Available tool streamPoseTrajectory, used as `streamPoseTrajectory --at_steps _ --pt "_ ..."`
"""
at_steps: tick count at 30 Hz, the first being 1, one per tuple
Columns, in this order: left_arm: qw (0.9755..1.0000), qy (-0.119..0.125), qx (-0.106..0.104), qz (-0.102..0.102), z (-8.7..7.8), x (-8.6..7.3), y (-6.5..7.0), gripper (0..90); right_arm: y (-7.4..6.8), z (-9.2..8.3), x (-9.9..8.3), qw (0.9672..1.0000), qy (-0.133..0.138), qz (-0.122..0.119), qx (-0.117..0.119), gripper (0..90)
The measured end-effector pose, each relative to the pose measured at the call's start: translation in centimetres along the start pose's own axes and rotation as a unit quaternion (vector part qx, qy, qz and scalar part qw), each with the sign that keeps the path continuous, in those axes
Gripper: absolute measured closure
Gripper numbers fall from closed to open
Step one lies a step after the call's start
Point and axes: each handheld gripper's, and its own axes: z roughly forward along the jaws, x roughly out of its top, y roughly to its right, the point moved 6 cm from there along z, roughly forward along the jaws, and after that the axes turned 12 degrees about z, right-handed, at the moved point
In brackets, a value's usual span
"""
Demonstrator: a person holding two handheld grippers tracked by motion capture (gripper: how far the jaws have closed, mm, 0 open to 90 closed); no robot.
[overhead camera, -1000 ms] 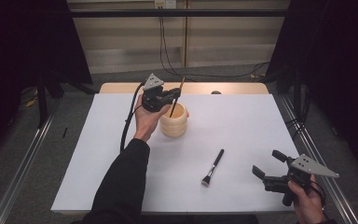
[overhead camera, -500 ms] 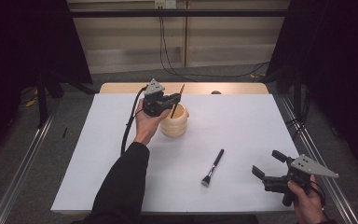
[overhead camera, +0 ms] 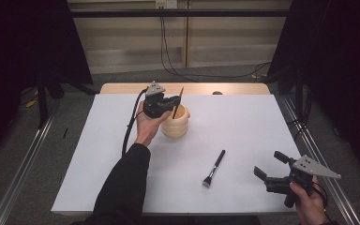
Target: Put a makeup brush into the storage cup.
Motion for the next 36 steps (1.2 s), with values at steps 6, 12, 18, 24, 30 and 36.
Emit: streamPoseTrajectory --at_steps 6,12,18,24,30,36 --pt "1.0 0.002 -0.001 -0.005 -0.2 -0.2 -0.3 78.5 0.0 0.1 0.0 1.0 0.001 0.003 0.0 0.0" --pt "1.0 -0.002 0.0 -0.008 -0.4 0.0 -0.2 70.7 0.0 0.1 0.1 1.0 0.003 0.003 -0.002 0.0" --pt "0.9998 -0.008 0.008 -0.017 -0.8 -0.1 -0.1 48.0 0.0 0.1 0.0 1.0 0.001 0.001 -0.001 0.0" --pt "0.9997 -0.012 0.011 -0.018 -1.4 0.0 -0.3 21.2 -0.1 0.1 0.0 1.0 0.001 0.002 0.0 0.0" --pt "0.9997 -0.003 0.014 -0.02 -2.5 0.3 -0.4 3.3 -0.1 0.1 0.0 1.0 0.002 0.005 -0.001 0.0" --pt "0.9998 -0.002 0.018 -0.01 -3.5 0.1 -0.3 3.2 -0.1 0.1 0.1 1.0 0.003 0.002 -0.001 0.0"
